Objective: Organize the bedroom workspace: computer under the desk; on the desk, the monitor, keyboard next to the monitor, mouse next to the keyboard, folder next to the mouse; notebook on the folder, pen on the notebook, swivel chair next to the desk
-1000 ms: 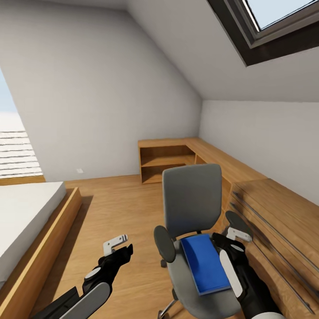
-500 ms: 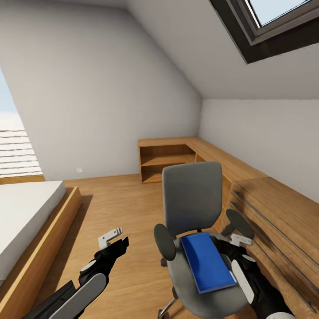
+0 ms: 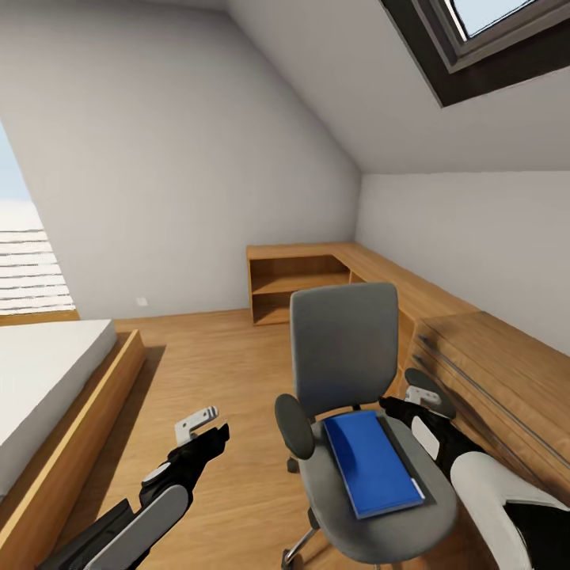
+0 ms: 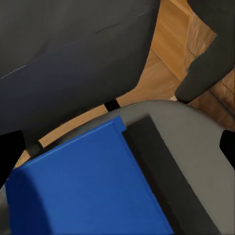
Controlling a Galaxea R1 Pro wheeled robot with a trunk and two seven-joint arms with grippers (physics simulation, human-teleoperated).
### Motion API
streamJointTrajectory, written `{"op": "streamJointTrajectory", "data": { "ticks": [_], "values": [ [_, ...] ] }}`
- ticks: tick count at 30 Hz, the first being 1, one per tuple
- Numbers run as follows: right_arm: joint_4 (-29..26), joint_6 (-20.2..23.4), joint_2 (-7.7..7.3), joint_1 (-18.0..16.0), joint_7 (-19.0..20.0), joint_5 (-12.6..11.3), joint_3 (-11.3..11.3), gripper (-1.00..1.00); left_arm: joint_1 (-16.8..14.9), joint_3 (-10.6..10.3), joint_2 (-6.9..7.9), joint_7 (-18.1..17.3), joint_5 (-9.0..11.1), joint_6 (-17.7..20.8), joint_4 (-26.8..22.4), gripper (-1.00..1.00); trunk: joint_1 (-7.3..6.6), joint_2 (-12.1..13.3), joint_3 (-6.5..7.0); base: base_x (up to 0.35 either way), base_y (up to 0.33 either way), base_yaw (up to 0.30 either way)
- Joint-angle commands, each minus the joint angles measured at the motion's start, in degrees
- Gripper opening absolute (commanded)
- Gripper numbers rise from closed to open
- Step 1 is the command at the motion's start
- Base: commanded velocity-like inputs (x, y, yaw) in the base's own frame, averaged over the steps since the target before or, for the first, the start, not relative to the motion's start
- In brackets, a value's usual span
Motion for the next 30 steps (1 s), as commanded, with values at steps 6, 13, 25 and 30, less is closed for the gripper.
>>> {"op": "streamJointTrajectory", "data": {
  "ticks": [6,13,25,30],
  "values": [
    [0.8,0.7,0.07,-0.5,4.2,-0.7,-0.4,1.0,-0.1,1.9,0.04,-0.6,6.1,6.8,-0.3,1.0,1.32,-2.5,-1.14,0.0,0.0,0.0],
    [0.8,1.1,-0.03,-0.5,4.8,-1.7,-3.0,1.0,-0.1,4.8,1.35,-8.0,8.9,12.1,-2.4,1.0,2.86,-5.3,-2.4,0.0,0.0,0.0],
    [0.7,4.2,-0.25,-0.4,4.9,-10.6,-3.7,1.0,-0.1,5.0,6.26,-15.3,14.1,14.1,-5.0,1.0,5.49,-10.1,-4.55,0.0,0.0,0.0],
    [0.7,4.8,-0.3,-0.5,4.9,-11.4,-3.7,1.0,-0.1,4.8,6.26,-15.4,14.2,14.0,-5.0,1.0,6.59,-12.1,-5.45,0.0,0.0,0.0]
  ]
}}
